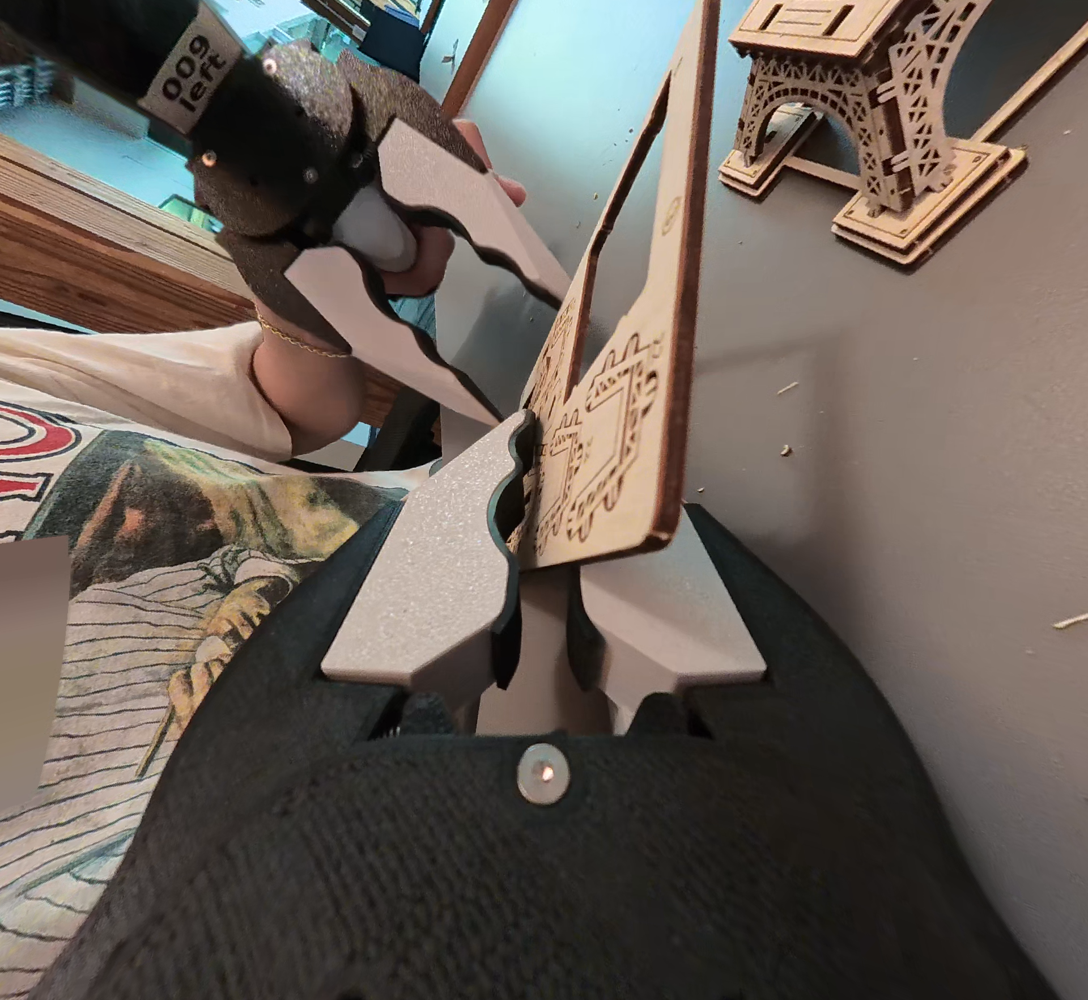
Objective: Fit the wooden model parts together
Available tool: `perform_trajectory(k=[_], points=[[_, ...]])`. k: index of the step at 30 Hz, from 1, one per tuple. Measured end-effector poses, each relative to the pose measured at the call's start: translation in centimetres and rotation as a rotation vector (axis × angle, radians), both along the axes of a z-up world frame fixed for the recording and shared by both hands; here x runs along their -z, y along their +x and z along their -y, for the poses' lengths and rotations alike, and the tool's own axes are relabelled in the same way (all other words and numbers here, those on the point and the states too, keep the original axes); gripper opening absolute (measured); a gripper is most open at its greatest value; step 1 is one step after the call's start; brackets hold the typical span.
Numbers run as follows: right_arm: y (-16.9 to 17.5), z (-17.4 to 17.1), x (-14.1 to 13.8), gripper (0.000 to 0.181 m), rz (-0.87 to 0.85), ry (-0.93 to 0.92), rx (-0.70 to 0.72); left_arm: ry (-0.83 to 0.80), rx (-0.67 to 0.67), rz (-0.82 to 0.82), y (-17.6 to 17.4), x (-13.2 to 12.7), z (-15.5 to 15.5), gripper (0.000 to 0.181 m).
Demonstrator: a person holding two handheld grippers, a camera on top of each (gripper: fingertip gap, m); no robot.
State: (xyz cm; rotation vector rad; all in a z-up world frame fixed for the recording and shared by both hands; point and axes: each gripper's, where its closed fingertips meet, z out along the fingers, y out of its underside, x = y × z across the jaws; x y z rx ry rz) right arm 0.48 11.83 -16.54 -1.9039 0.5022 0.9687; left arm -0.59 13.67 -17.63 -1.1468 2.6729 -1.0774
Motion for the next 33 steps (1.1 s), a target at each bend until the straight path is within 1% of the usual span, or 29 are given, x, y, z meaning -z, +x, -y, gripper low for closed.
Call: perform_trajectory(k=[1, 3, 5, 7, 8, 9, 10, 12, 14, 16, 19, 21, 22, 24, 25, 26, 28, 29, 31, 32, 33], points=[[0.0, 0.0, 0.0, 0.005, -0.001, 0.000, 0.000, -0.017, -0.028, 0.015, 0.4, -0.3, -0.1, 0.045], [0.0, 0.0, 0.0, 0.004, -0.002, 0.001, -0.001, 0.002, -0.074, 0.057, 1.4, -0.6, -0.7, 0.047], [0.0, 0.0, 0.0, 0.005, -0.002, 0.002, -0.002, 0.040, -0.067, 0.064, 1.6, -0.1, -0.8, 0.048], [-0.1, 0.0, 0.1, 0.005, 0.000, -0.003, -0.006, 0.067, -0.053, 0.047, 1.5, 0.5, -0.6, 0.054], [-0.1, 0.0, 0.1, 0.005, 0.000, -0.004, -0.005, 0.074, -0.048, 0.046, 1.6, 0.6, -0.5, 0.053], [-0.1, 0.0, 0.1, 0.004, 0.001, -0.006, -0.002, 0.102, -0.045, 0.062, 1.7, 0.6, -0.6, 0.055], [0.0, 0.0, 0.1, 0.005, 0.002, -0.007, -0.002, 0.128, -0.028, 0.083, 1.7, 0.5, -0.5, 0.053], [0.1, 0.1, 0.1, 0.005, 0.000, -0.006, 0.008, 0.162, 0.001, 0.112, 1.6, 0.3, -0.1, 0.044], [0.2, 0.1, 0.1, 0.004, -0.002, -0.004, 0.012, 0.174, 0.013, 0.115, 1.5, 0.3, 0.1, 0.038], [0.2, 0.1, 0.0, 0.003, 0.002, 0.002, 0.011, 0.132, 0.012, 0.075, 1.2, 0.3, 0.4, 0.030], [0.2, 0.1, -0.1, 0.003, 0.007, 0.005, 0.016, 0.062, -0.019, 0.036, 1.1, 0.4, 0.5, 0.028], [0.2, 0.1, -0.2, 0.003, 0.011, 0.011, 0.014, 0.062, -0.024, 0.052, 1.1, 0.3, 0.5, 0.028], [0.2, 0.1, -0.2, 0.002, 0.013, 0.014, 0.012, 0.088, -0.020, 0.080, 1.2, 0.2, 0.3, 0.030], [0.1, 0.0, -0.1, 0.004, 0.015, 0.008, 0.008, 0.133, -0.069, 0.132, 1.8, -0.1, -0.5, 0.045], [0.1, 0.0, 0.0, 0.005, 0.013, 0.002, 0.010, 0.101, -0.096, 0.133, 2.0, -0.4, -0.6, 0.050], [0.2, 0.0, 0.0, 0.005, 0.011, 0.001, 0.010, 0.040, -0.124, 0.118, 2.2, -0.8, -0.5, 0.051], [0.1, 0.0, 0.0, 0.005, 0.009, 0.002, 0.010, -0.071, -0.169, 0.066, 2.4, -1.3, -0.3, 0.048], [0.1, 0.0, 0.0, 0.005, 0.008, 0.002, 0.009, -0.088, -0.181, 0.048, 2.5, -1.3, -0.5, 0.047], [0.2, 0.0, 0.0, 0.005, 0.007, 0.002, 0.009, -0.092, -0.201, 0.084, 2.7, -1.6, -0.8, 0.043], [0.1, 0.0, 0.0, 0.005, 0.007, 0.002, 0.009, -0.088, -0.196, 0.115, 2.7, -1.9, -0.8, 0.037], [0.2, 0.0, 0.0, 0.005, 0.006, 0.002, 0.009, -0.093, -0.150, 0.142, 2.3, -2.3, -0.3, 0.024]])
